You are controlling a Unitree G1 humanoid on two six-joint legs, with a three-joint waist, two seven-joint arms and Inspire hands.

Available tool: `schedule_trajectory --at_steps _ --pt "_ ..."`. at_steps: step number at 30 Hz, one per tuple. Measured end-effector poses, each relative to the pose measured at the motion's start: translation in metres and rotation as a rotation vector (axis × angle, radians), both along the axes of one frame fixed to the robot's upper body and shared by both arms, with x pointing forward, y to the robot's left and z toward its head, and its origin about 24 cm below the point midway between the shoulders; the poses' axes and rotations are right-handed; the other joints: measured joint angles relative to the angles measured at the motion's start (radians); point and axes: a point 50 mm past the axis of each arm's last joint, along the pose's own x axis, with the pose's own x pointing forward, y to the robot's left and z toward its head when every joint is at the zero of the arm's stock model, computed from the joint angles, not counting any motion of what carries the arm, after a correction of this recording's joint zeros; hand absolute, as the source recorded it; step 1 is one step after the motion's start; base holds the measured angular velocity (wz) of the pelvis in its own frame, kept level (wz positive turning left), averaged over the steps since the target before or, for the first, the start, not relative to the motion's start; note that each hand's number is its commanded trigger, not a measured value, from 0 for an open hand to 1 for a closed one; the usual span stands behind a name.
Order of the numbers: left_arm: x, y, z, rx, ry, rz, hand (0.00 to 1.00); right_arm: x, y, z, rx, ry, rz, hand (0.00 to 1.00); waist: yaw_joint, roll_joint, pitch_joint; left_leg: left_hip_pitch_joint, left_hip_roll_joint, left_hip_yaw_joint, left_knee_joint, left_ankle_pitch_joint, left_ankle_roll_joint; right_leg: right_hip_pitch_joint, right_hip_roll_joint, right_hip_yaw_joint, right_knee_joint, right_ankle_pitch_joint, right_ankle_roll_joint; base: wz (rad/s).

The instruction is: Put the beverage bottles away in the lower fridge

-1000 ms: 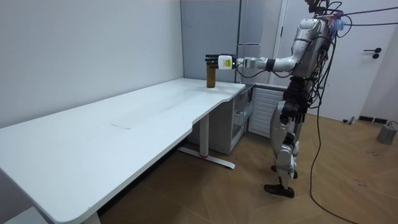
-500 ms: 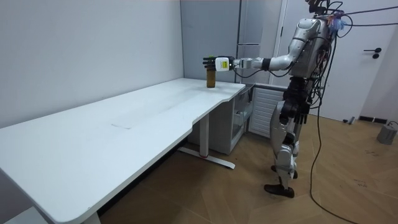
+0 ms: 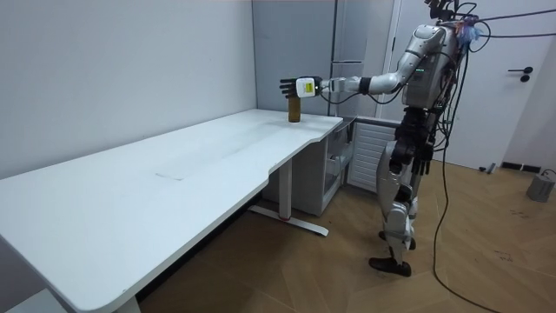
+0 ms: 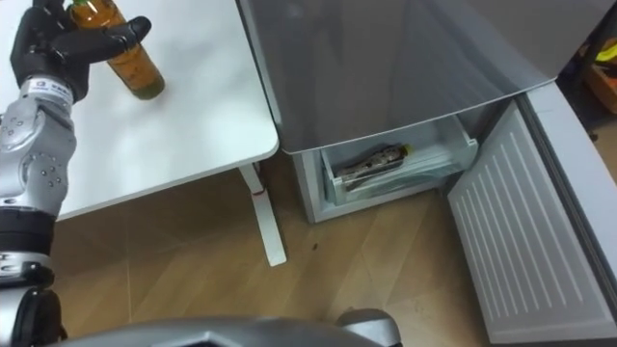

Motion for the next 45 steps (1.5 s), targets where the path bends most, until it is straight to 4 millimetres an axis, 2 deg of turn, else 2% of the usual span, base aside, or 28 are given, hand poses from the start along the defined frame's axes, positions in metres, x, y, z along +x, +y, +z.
schedule_trajectory --at_steps 8,17,28,37,42,45 --pt "-0.004 0.014 -0.011 -0.003 0.077 0.036 0.00 0.000 -0.008 0.002 -0.022 -0.001 -0.006 0.00 0.001 0.000 -0.0005 0.001 0.000 0.000 0.000 0.000 0.000 -0.003 0.002 0.012 0.003 0.000 0.000 -0.02" --pt "-0.007 0.037 -0.003 0.041 0.078 0.080 0.00 -0.002 -0.011 0.004 -0.028 0.009 -0.003 0.00 0.001 -0.001 -0.0008 0.001 0.002 -0.001 0.001 -0.001 -0.001 -0.004 0.005 0.015 0.004 0.002 -0.003 0.00" --pt "-0.005 0.038 -0.010 0.027 0.113 0.075 0.00 -0.001 -0.016 0.005 -0.042 0.009 0.000 0.00 -0.001 0.007 -0.0041 0.000 0.003 -0.001 0.001 -0.002 -0.003 -0.006 0.006 0.014 0.005 0.002 -0.003 0.00" --pt "0.013 0.035 0.004 0.017 0.096 0.056 0.00 -0.001 -0.018 0.006 -0.053 0.017 -0.002 0.00 -0.001 0.003 -0.0034 -0.009 0.002 0.005 0.002 -0.002 -0.003 -0.012 0.006 0.017 0.007 0.001 -0.003 0.00" --pt "0.013 0.033 0.003 0.009 0.115 0.039 0.00 -0.001 -0.018 0.006 -0.056 0.021 -0.003 0.00 -0.001 0.001 -0.0076 -0.009 0.002 0.014 0.002 -0.002 -0.003 -0.016 0.007 0.027 0.001 0.001 -0.003 -0.06" --pt "0.013 0.035 0.002 0.009 0.131 0.039 0.00 0.000 -0.019 0.006 -0.058 0.020 -0.008 0.00 -0.002 -0.003 -0.0133 -0.011 0.002 0.020 0.002 -0.002 -0.003 -0.022 0.007 0.037 0.001 0.001 -0.003 -0.08"
